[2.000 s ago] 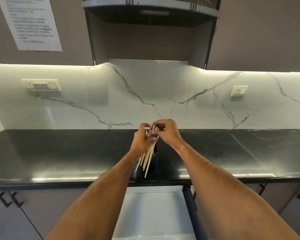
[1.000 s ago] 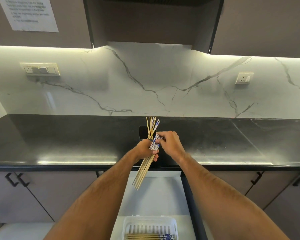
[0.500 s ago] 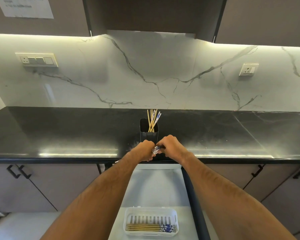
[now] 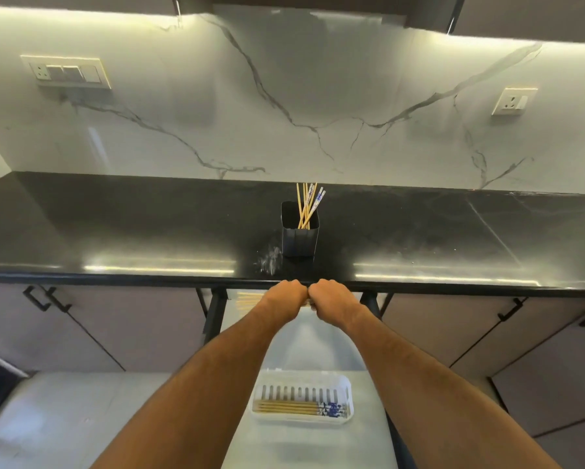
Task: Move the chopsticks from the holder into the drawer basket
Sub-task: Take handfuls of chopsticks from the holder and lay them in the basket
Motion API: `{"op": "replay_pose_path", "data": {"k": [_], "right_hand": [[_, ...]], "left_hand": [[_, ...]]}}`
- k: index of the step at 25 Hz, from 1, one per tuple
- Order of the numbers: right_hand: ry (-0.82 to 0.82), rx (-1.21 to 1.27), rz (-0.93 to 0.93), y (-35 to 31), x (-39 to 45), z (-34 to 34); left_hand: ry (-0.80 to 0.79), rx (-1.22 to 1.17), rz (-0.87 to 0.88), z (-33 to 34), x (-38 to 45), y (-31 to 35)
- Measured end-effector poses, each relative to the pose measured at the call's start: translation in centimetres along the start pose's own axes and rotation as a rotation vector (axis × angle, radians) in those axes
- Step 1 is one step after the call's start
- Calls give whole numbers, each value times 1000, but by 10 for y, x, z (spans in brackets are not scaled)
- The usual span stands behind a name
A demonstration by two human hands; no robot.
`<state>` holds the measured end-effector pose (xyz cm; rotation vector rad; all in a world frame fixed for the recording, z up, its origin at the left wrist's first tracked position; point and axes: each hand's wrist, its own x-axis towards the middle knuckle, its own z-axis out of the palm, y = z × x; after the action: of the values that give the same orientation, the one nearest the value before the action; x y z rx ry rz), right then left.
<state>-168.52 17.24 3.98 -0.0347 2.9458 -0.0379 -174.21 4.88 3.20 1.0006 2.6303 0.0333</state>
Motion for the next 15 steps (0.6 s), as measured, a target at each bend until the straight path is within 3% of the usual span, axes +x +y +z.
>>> {"op": "replay_pose_path", "data": {"k": [4, 15], "right_hand": [[-42, 20, 25, 7, -6, 36], [-149, 22, -13, -8, -51, 144]], "left_hand": [[-61, 13, 33, 38, -8, -9], [-15, 88, 136, 147, -39, 2]]}}
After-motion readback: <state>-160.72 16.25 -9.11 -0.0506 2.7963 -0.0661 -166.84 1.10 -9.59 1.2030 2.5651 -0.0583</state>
